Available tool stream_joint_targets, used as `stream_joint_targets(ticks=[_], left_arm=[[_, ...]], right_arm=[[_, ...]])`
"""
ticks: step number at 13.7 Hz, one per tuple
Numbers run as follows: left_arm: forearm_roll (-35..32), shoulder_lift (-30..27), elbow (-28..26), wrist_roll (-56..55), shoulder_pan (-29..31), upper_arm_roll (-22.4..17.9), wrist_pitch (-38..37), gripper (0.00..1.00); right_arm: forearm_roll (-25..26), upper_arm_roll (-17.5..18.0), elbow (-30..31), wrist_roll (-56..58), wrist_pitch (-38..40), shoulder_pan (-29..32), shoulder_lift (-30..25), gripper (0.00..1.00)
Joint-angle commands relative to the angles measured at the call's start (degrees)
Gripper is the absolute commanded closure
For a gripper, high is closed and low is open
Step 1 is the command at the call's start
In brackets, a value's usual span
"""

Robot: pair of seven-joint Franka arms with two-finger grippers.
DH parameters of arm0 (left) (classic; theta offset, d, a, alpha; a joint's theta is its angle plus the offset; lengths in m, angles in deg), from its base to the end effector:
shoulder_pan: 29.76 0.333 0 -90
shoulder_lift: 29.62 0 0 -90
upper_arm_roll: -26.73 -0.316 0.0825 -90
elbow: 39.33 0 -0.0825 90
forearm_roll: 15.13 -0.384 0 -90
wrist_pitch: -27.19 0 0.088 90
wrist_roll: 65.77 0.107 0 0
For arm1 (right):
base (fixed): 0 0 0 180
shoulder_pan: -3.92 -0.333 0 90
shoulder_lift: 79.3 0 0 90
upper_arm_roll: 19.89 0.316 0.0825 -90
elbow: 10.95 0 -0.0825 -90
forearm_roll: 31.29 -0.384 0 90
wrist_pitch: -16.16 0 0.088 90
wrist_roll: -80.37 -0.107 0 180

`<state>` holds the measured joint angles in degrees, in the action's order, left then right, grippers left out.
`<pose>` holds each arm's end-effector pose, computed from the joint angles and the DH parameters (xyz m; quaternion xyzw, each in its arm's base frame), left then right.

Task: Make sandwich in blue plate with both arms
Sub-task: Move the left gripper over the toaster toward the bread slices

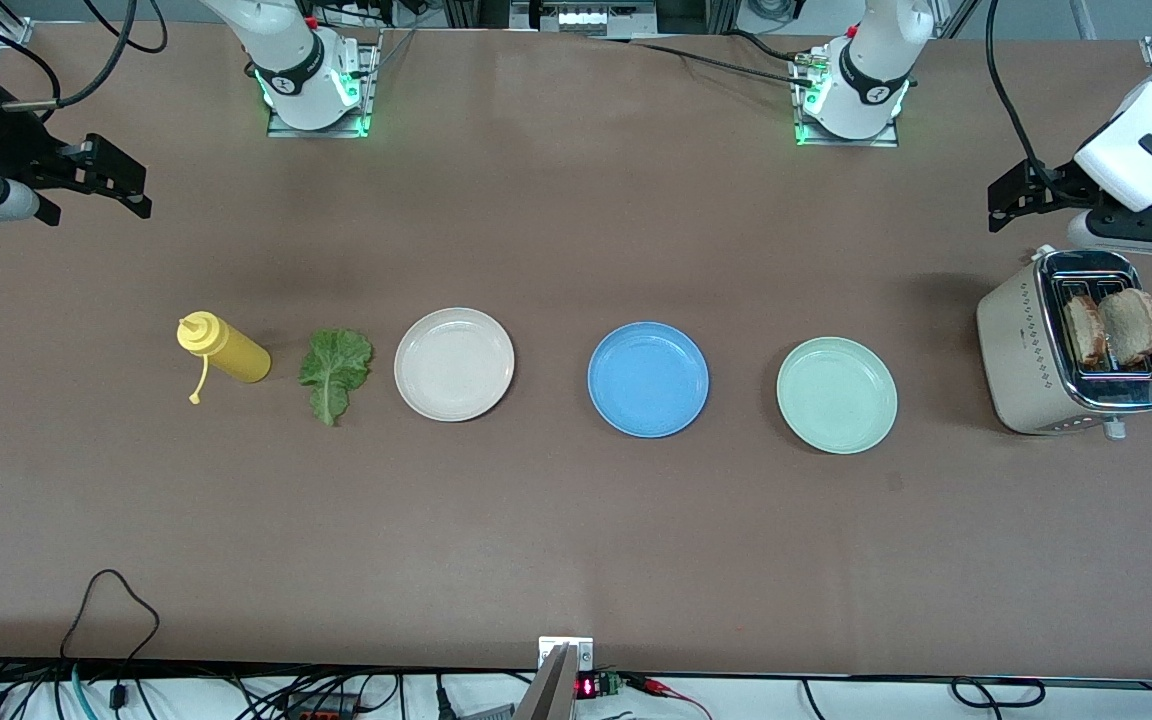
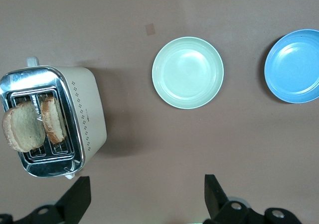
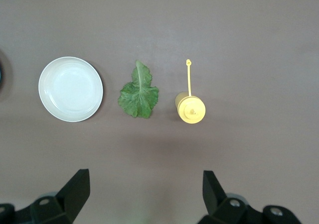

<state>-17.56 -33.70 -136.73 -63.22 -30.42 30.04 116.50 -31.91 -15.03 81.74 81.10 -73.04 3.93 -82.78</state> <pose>0.5273 -0.0330 0.6014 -0.9975 0.0572 0.0347 0.0237 0.5319 0.0478 0.6341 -0.9988 -0.0487 0.0003 0.0028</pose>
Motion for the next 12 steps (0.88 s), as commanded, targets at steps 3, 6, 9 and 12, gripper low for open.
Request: stream_joint_targets(ticks=[3,6,9,12], left_arm=[[0.6,0.9,2.3,-0.1,0.3,0.1,-1.3,0.00],[0.6,1.4,2.6,-0.4,0.3,0.1,-1.7,0.00],[0.2,2.7,2.6,-0.7,0.0,0.0,-5.2,0.00],[-0.3,6.4,4.4,-0.5,0.4,-0.6,-9.8,0.00]], right_arm=[[0.7,-0.8,1.2,-0.5,-0.6,-0.5,-1.4,0.00],[0.7,-0.8,1.2,-0.6,-1.0,-0.5,-1.4,0.00],[0.7,-0.8,1.3,-0.6,-0.7,-0.5,-1.4,0.00],[0.7,-0.8,1.2,-0.6,-0.6,-0.5,-1.4,0.00]])
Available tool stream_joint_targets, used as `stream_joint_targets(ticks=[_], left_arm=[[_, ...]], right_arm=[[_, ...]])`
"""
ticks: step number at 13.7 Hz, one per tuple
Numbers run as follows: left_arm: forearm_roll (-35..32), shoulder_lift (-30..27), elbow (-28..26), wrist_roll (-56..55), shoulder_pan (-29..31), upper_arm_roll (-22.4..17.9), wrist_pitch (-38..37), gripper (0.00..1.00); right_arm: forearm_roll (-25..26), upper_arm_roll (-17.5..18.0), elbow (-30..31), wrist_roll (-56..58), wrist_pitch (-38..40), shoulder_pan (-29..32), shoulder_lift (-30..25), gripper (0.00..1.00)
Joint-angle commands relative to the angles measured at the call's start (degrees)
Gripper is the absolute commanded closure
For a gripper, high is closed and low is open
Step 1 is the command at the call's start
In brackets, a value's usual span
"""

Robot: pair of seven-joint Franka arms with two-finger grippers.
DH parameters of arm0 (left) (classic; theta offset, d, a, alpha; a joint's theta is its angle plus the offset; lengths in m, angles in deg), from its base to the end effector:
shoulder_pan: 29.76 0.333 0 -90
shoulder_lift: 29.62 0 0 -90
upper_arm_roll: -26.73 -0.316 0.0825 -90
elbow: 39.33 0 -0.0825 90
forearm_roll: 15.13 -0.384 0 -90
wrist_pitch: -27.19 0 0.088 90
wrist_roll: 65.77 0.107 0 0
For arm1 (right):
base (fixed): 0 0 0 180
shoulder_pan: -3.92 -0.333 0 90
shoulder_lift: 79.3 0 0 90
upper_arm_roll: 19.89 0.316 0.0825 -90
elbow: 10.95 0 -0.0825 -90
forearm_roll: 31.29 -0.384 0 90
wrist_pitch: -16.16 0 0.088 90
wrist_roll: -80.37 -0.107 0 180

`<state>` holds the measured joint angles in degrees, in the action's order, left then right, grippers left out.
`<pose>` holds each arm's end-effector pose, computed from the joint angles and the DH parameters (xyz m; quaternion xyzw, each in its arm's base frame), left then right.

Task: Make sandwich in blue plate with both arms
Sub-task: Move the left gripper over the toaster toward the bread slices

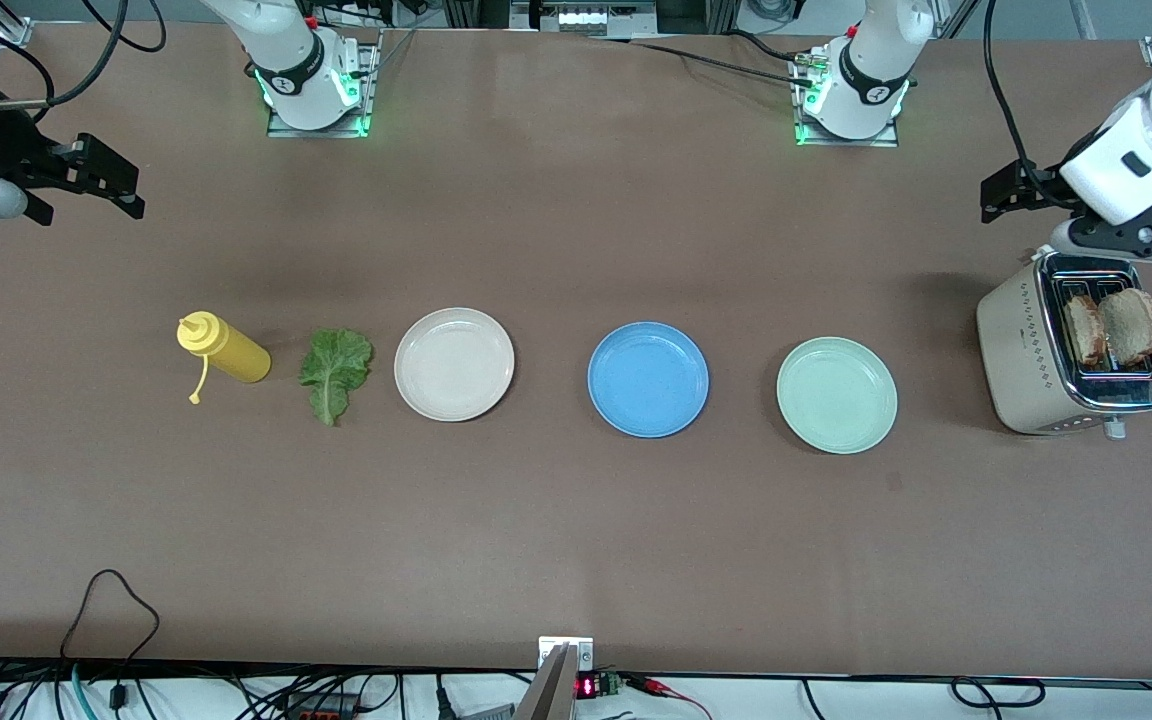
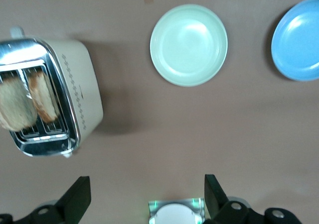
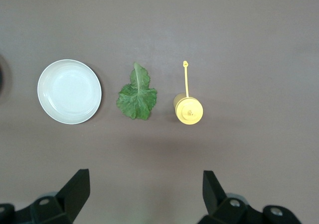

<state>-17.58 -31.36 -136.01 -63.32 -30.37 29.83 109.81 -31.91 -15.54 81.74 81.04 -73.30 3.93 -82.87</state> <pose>0.5249 -0.0294 0.5773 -0.9926 0.0529 0.1071 0.0234 0.5323 0.0429 0.6353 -0.9990 -0.0437 -0.0028 0.0031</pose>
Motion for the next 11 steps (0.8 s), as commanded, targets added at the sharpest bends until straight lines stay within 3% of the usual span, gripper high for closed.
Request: stream_joint_targets(ticks=[1,5,11], left_arm=[[-0.5,5.7,4.8,-0.3,0.4,-0.6,-4.3,0.00],[-11.7,8.2,6.2,0.6,1.6,-1.1,-4.1,0.00],[-12.2,7.3,0.7,6.1,7.0,-1.1,10.4,0.00]], right_arm=[[0.7,-0.3,1.1,-0.6,-0.4,-0.4,-1.4,0.00],[0.7,-0.4,1.1,-0.6,-0.5,-0.4,-1.4,0.00],[0.7,-0.4,1.1,-0.5,-0.7,-0.4,-1.3,0.00]])
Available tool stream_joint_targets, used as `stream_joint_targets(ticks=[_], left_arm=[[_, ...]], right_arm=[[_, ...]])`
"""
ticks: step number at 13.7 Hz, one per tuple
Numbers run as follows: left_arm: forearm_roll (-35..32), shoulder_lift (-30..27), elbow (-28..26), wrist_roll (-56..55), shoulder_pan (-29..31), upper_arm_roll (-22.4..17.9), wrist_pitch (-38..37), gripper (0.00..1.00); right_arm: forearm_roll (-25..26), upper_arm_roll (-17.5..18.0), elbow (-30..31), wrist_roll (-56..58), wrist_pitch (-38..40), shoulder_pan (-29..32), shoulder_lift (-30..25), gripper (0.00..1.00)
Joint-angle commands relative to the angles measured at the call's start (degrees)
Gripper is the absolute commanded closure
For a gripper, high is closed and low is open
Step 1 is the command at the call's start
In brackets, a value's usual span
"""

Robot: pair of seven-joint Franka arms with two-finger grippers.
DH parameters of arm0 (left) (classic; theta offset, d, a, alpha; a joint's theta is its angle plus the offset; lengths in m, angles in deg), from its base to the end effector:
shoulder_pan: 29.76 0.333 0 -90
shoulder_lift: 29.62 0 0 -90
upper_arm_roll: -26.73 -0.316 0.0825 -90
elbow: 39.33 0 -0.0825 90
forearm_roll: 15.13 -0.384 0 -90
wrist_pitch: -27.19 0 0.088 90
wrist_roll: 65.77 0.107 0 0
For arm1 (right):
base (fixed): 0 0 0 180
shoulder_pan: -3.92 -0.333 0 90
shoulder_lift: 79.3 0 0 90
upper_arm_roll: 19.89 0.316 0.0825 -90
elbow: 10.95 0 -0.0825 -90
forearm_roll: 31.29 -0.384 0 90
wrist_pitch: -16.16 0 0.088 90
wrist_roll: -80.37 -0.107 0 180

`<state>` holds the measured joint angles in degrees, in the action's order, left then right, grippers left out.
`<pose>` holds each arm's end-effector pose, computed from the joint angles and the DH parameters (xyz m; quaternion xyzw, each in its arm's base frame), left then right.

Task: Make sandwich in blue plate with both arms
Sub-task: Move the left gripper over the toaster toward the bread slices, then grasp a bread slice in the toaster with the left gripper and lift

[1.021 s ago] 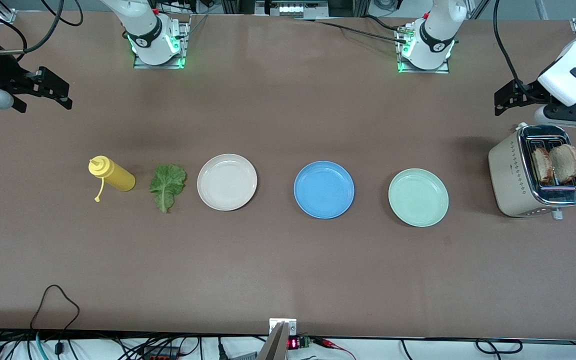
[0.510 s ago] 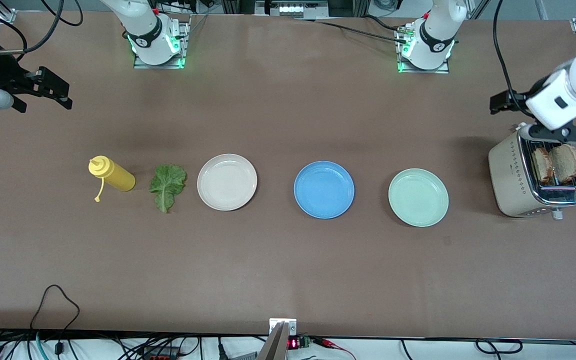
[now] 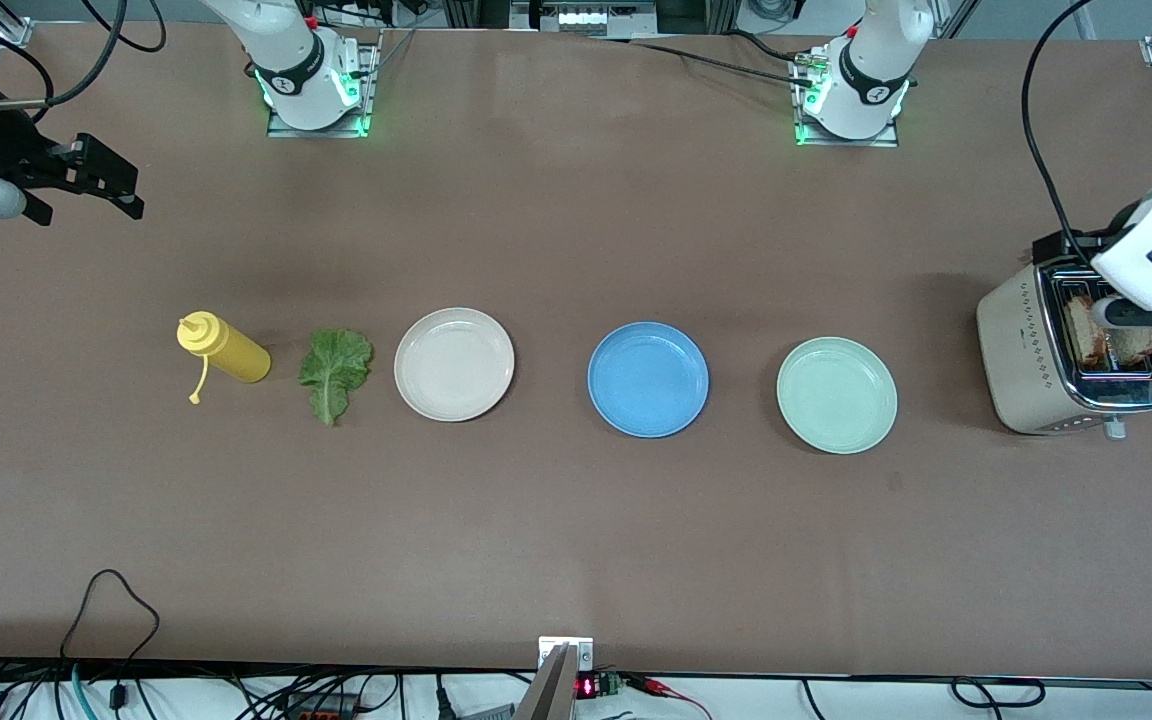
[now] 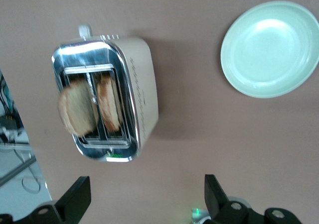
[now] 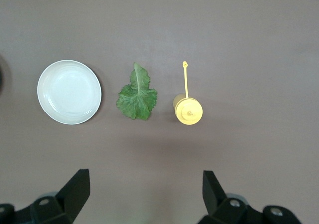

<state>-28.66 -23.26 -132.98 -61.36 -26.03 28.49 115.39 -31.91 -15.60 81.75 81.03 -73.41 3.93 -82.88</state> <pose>0.5730 0.0462 0.5326 -0.9876 0.0295 0.1084 0.1099 0.5325 0.0424 0.6355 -0.9991 -0.0431 -0.0037 0.0032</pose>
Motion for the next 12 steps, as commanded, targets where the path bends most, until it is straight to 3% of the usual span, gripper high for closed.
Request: stream_joint_targets(ticks=[1,5,9,12], left_arm=[[-1.1,-1.2,-3.5,5.0,3.4,0.4,6.7,0.00],[-1.1,-7.3,-17.1,6.0,6.7,0.4,22.1,0.00],[-0.9,-8.2,-28.5,8.7,10.3,0.5,36.8,0.00],[-0.9,-8.2,-31.9,10.6,12.4,0.5,42.1,0.00]], right_arm=[[0.7,-0.3,1.1,-0.6,-0.7,-0.4,-1.3,0.00],[0.7,-0.3,1.1,-0.6,-0.7,-0.4,-1.1,0.00],[0.7,-0.2,1.2,-0.5,-0.6,-0.4,-1.1,0.00],[0.7,-0.3,1.1,-0.5,-0.6,-0.4,-1.1,0.00]])
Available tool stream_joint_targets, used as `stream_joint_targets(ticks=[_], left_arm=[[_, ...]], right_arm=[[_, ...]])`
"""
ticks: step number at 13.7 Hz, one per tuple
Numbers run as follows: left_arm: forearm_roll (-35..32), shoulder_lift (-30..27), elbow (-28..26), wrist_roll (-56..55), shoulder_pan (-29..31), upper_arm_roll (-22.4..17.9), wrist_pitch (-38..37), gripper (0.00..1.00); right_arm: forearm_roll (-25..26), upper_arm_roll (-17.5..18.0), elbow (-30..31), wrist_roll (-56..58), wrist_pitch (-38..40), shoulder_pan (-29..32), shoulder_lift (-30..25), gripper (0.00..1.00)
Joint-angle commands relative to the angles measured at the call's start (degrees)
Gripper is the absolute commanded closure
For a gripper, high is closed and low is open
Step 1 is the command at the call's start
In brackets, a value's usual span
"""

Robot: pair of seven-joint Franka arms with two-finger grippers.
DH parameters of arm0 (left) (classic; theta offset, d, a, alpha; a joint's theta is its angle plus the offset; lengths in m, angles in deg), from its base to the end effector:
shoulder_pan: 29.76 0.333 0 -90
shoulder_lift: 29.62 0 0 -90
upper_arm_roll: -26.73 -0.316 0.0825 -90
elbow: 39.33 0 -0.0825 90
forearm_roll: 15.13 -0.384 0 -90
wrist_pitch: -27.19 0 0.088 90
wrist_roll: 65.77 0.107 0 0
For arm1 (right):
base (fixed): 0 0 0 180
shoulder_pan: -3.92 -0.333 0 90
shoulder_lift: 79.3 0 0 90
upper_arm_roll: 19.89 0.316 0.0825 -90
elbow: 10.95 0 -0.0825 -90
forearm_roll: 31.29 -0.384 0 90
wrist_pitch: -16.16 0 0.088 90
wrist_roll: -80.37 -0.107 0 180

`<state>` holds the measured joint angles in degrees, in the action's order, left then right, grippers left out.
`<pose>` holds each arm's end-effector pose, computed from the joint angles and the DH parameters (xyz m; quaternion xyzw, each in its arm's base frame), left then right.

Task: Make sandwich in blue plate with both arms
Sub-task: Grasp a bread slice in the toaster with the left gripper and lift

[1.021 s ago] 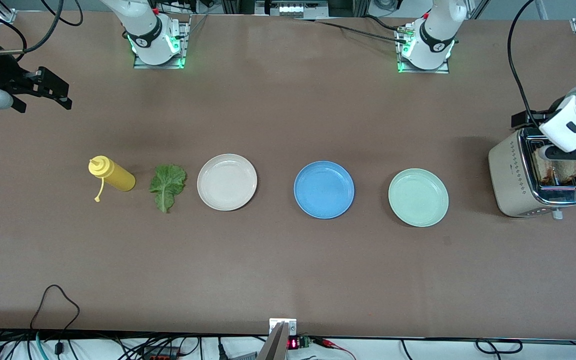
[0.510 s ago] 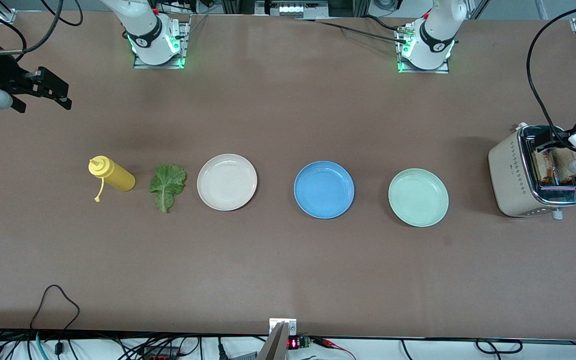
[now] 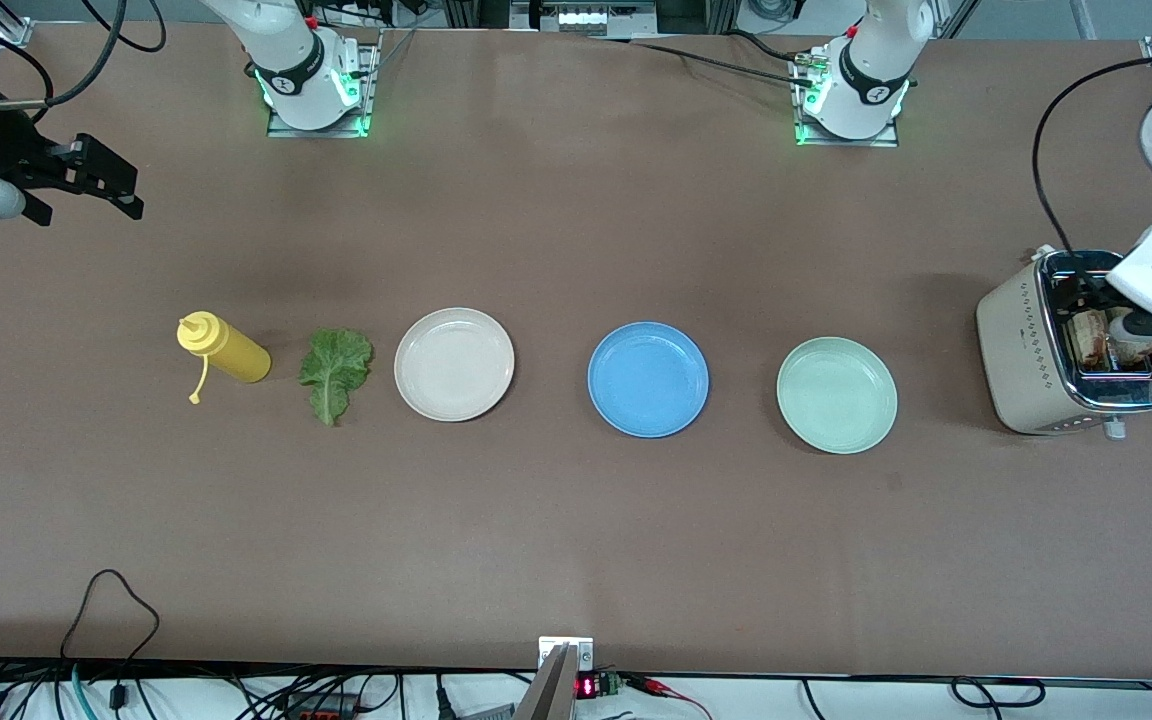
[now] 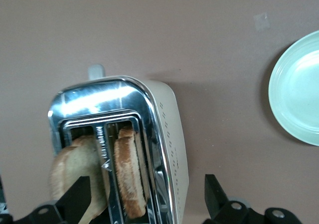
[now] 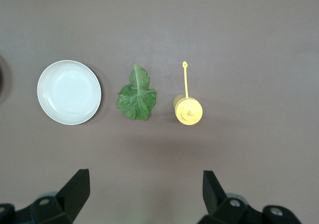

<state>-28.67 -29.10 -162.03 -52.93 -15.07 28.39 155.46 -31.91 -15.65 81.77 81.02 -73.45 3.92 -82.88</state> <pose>0.5336 0.1306 0.4087 -0.9922 0.0672 -0.0213 0.1029 0.5326 0.0420 0.6354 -0.9991 -0.0427 -0.0039 0.0032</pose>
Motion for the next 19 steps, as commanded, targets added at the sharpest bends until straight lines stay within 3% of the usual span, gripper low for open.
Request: stream_joint_targets(ticks=[1,5,10,12,13,16,19], left_arm=[[-0.9,-2.4,-3.0,2.5,1.8,0.6,2.0,0.00],[-0.9,-0.6,-3.4,2.3,3.9,0.5,2.5,0.10],[0.0,2.3,-2.7,1.2,5.0,0.6,4.4,0.54],[0.1,2.3,-2.7,-0.1,5.0,0.6,4.6,0.80],[0.1,2.4,-2.7,-0.3,5.1,0.6,4.6,0.86],[0.2,2.0,-1.6,0.0,5.0,0.7,3.8,0.96],[0.2,0.3,0.8,0.3,5.0,1.2,-2.2,0.97]], right_arm=[[0.7,-0.2,1.1,-0.5,-0.7,-0.4,-1.1,0.00],[0.7,-0.2,1.1,-0.5,-0.7,-0.6,-1.1,0.00],[0.4,-0.2,1.1,-0.5,-0.7,-0.4,-1.0,0.00],[0.4,-0.2,1.1,-0.5,-0.6,-0.4,-1.2,0.00],[0.4,-0.2,1.1,-0.5,-0.7,-0.4,-1.0,0.00],[0.4,-0.2,1.1,-0.5,-0.7,-0.4,-1.1,0.00],[0.4,-0.2,1.1,-0.2,-0.7,-0.4,-1.0,0.00]])
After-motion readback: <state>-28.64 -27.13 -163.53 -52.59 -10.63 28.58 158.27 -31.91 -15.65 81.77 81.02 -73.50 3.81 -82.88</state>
